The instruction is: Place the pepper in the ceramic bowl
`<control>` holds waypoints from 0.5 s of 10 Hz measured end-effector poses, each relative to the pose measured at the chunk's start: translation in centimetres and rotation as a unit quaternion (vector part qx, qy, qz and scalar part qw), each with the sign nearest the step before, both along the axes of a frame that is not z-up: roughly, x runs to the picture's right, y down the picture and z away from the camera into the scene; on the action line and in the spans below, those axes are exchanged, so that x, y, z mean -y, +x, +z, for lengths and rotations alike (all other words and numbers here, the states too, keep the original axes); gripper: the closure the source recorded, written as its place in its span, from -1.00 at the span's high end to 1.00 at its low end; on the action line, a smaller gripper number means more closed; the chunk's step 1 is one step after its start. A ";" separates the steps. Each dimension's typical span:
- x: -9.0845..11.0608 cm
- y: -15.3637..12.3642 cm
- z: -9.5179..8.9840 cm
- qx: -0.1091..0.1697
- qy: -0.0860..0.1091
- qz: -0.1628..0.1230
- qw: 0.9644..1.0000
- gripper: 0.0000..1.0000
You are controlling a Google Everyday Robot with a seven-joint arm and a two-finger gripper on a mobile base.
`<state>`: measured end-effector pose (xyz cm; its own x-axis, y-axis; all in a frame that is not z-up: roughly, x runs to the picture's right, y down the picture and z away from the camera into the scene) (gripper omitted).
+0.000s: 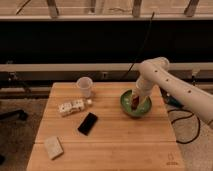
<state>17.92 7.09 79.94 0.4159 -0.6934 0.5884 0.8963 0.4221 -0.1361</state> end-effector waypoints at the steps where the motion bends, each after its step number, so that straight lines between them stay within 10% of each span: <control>1: 0.1 0.1 0.0 -0.001 0.000 0.001 1.000 -0.50; 5: 0.4 0.3 0.2 -0.002 0.000 0.006 1.000 -0.17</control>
<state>18.26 6.73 80.12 0.4254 -0.6889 0.5869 0.8911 0.4321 -0.1387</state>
